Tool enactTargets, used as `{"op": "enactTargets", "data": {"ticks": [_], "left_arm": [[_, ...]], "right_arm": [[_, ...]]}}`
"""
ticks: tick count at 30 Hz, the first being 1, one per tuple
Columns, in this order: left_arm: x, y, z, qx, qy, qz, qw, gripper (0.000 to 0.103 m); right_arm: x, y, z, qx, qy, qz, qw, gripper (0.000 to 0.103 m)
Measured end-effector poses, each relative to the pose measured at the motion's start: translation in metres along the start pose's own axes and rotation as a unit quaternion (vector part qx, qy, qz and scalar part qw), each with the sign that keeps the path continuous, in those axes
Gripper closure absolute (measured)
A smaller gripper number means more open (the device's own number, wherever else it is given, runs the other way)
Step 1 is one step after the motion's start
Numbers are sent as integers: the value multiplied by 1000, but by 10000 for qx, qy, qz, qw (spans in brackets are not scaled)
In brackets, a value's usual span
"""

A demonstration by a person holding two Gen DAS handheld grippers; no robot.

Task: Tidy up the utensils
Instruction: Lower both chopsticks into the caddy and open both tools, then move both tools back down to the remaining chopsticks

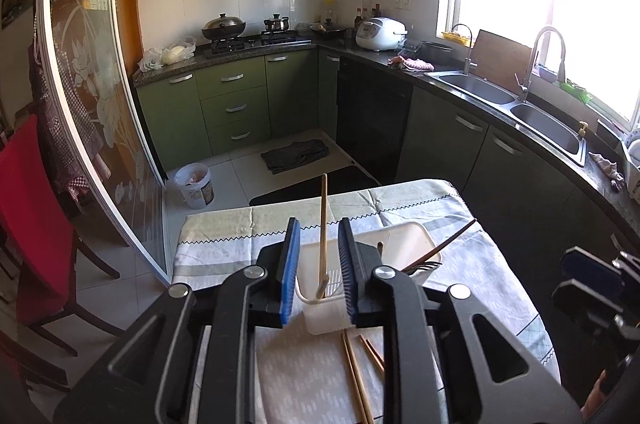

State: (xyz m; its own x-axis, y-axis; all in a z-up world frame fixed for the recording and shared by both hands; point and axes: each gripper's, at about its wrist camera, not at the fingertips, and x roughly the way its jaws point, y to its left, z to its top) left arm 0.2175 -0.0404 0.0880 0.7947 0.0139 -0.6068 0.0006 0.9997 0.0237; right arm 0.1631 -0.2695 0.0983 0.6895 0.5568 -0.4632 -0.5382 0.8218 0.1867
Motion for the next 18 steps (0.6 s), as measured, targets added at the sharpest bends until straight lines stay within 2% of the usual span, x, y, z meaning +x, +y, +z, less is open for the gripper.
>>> {"op": "enactTargets", "data": {"ticks": [1,2,7,10,12,15,18], "left_arm": [[-1,-1,-2,5,21,-12,10000,71],[-3,-2,-5,7,56,-43,10000,70],[-10,-10,-31,59,383,-223,9990,70],[5,-19,-64,100,1008,-362,9942,69],[25,-23,-91,54,1627,-478,9855,69],[60,-26,-128,-38,2452,-628,9674,69],[84,-27,-151,-190,2869,-615,9558,74]], "right_arm": [[-3,-2,-13,31,44,-9,10000,74],[-6,-5,-25,95,93,0,9999,74],[-14,-26,-84,512,349,-113,9980,74],[-11,-41,-111,766,572,-170,9953,74],[-7,-49,-127,863,727,-257,9933,72],[1,-61,-147,1080,907,-269,9896,72],[5,-70,-163,1250,1021,-290,9865,72]]}}
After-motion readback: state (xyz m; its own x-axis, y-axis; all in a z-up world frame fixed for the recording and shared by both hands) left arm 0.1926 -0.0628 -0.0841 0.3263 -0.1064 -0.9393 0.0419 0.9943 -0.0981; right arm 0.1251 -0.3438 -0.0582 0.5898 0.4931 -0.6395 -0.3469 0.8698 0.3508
